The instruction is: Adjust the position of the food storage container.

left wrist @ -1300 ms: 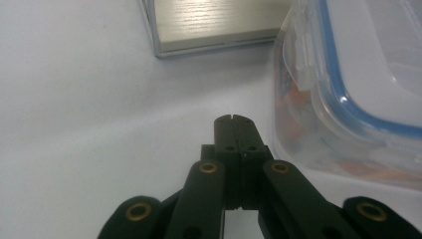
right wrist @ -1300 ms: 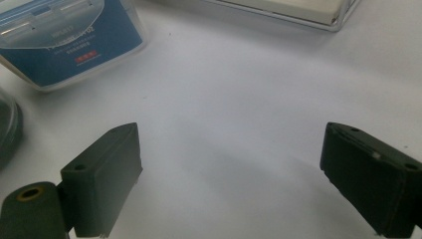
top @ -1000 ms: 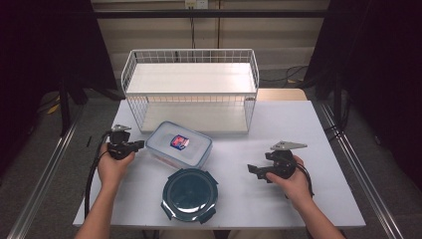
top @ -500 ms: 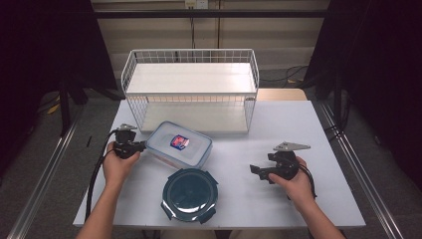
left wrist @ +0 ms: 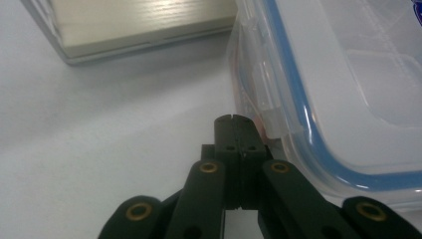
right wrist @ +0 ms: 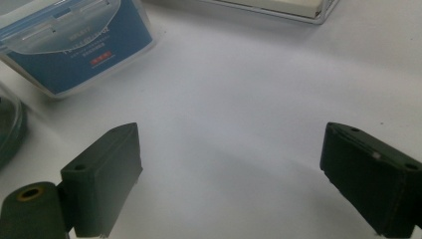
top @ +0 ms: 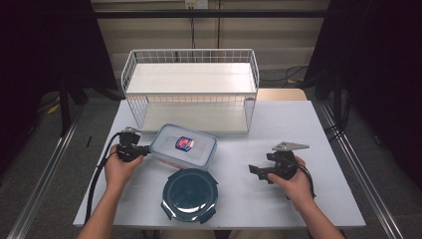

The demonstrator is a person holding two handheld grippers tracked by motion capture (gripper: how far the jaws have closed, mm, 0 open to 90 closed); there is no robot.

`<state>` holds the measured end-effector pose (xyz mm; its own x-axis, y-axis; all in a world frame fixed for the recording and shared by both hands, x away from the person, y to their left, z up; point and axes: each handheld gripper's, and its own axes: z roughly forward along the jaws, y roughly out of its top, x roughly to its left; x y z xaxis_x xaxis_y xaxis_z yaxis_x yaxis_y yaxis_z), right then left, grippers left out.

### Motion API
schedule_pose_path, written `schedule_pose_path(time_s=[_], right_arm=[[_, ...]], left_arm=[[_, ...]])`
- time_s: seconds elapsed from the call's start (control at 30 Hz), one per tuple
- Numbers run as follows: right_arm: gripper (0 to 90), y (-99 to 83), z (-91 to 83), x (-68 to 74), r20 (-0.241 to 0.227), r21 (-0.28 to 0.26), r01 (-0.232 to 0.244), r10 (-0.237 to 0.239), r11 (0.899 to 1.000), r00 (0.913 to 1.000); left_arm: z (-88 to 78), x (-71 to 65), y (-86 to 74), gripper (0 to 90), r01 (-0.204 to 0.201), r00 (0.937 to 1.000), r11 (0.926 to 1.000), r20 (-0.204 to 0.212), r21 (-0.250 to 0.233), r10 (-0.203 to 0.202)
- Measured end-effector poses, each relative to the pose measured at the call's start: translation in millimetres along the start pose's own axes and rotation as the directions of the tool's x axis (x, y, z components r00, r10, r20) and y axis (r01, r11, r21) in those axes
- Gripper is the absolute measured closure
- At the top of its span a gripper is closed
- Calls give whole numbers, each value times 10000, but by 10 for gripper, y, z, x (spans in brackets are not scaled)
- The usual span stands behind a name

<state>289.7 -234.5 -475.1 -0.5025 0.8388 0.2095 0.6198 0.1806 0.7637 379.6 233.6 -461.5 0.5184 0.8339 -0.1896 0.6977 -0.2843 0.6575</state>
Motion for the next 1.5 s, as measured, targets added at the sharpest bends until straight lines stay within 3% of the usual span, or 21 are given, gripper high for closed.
schedule_pose_path(time_s=[0.23, 0.4, 0.47, 0.7, 1.2, 1.5], right_arm=[[90, 6, -19, -8, 39, -63, -50, 50, 10000, 10000], [90, 9, -22, -13, 31, -87, -80, 80, 9999, 10000], [90, 9, -25, -11, 35, -89, -122, 122, 9999, 9999], [90, 11, -34, -21, 38, -141, -153, 153, 9998, 9999], [90, 13, -44, -17, -4, -206, -227, 227, 9995, 9997], [90, 8, -37, -16, -61, -236, -283, 281, 9993, 9996]], left_arm=[[51, -111, -13, 900, 186, 9991, 9998, 389, -14, -185], [78, -148, -12, 900, 80, 9980, 9999, 621, 132, -88], [100, -171, -15, 900, 282, 9965, 9996, 786, 32, -284], [120, -214, -11, 900, 422, 9928, 9991, 1122, 20, -422], [190, -323, -13, 900, 887, 9848, 9960, 1513, -137, -856], [234, -373, -9, 900, 857, 9800, 9963, 1812, -101, -825]])
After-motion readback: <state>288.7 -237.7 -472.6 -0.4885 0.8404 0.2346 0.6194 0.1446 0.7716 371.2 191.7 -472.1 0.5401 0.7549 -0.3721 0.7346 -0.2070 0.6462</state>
